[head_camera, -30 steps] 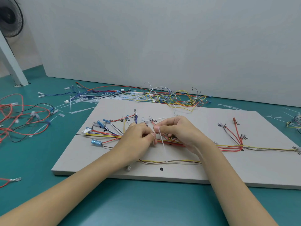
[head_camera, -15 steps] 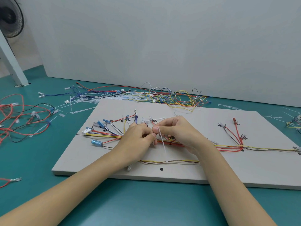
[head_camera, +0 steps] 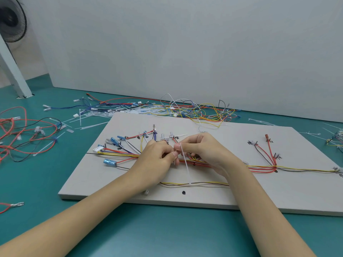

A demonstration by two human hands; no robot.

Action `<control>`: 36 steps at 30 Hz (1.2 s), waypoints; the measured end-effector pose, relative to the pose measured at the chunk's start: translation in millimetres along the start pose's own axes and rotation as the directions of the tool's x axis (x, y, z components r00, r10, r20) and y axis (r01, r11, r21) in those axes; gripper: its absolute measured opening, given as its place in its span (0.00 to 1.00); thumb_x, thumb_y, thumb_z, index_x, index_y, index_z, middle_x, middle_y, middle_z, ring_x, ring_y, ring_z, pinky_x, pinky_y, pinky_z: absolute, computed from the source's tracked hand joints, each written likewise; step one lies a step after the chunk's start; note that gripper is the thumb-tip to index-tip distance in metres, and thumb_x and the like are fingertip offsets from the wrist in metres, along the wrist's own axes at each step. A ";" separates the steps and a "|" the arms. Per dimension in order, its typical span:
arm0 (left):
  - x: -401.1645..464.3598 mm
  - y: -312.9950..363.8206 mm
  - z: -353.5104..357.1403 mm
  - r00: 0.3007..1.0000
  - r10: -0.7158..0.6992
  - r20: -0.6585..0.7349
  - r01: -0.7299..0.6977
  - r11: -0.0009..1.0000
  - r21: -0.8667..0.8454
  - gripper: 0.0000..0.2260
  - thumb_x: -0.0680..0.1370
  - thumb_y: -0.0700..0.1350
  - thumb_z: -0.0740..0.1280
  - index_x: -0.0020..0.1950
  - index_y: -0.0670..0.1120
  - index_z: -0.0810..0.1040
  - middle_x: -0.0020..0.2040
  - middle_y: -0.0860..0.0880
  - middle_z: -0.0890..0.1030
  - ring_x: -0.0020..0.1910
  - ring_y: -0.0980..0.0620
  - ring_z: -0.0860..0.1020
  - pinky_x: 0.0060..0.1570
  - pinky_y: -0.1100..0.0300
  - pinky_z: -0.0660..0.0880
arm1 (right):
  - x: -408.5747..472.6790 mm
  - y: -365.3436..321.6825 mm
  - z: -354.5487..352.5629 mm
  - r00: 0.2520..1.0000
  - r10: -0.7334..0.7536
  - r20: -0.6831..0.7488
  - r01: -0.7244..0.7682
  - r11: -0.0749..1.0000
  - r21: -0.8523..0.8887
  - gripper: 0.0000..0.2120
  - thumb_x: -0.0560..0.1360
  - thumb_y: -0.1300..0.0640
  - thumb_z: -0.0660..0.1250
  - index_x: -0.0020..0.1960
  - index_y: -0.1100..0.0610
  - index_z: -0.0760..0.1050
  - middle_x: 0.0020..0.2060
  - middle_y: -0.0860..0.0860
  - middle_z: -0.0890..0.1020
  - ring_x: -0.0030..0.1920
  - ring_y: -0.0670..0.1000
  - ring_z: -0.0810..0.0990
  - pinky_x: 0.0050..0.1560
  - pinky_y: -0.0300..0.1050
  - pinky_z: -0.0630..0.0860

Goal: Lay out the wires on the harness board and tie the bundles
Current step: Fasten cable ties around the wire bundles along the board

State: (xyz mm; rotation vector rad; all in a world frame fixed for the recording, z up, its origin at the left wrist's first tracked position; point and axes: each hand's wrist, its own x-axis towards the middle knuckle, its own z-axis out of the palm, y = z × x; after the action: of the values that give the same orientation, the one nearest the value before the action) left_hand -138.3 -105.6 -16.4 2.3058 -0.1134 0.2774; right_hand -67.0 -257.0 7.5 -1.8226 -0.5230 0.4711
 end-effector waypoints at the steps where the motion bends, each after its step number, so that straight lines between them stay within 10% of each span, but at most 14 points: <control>1: -0.3 -0.2 -0.2 1.000 0.003 -0.002 -0.003 1.000 0.004 0.19 0.80 0.43 0.63 0.31 0.58 0.75 0.40 0.48 0.76 0.44 0.54 0.68 0.45 0.60 0.59 | -0.1 0.0 -0.3 1.000 0.004 0.003 -0.004 1.000 -0.001 0.05 0.74 0.59 0.72 0.40 0.59 0.82 0.35 0.57 0.77 0.30 0.43 0.71 0.31 0.31 0.67; 25: -1.4 0.3 -0.8 1.000 0.001 -0.002 -0.001 1.000 -0.010 0.17 0.81 0.43 0.63 0.33 0.56 0.77 0.38 0.52 0.76 0.47 0.51 0.68 0.45 0.60 0.59 | -2.7 0.8 -7.7 0.994 -0.021 0.103 0.018 1.000 0.022 0.07 0.76 0.63 0.67 0.44 0.57 0.83 0.30 0.44 0.81 0.29 0.38 0.73 0.31 0.28 0.67; 36: -0.9 -0.9 -2.1 1.000 -0.009 0.005 0.009 1.000 -0.010 0.17 0.81 0.45 0.62 0.33 0.57 0.76 0.40 0.50 0.76 0.46 0.51 0.68 0.45 0.59 0.59 | -2.0 6.2 -8.8 0.993 -0.020 0.113 0.015 0.999 0.041 0.03 0.72 0.63 0.73 0.45 0.57 0.84 0.40 0.53 0.85 0.39 0.46 0.80 0.40 0.31 0.74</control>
State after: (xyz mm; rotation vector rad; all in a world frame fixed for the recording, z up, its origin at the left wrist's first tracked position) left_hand -139.4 -103.4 -15.9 2.2969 -0.1065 0.2656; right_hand -63.0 -266.6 4.3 -1.7586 -0.6024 0.5722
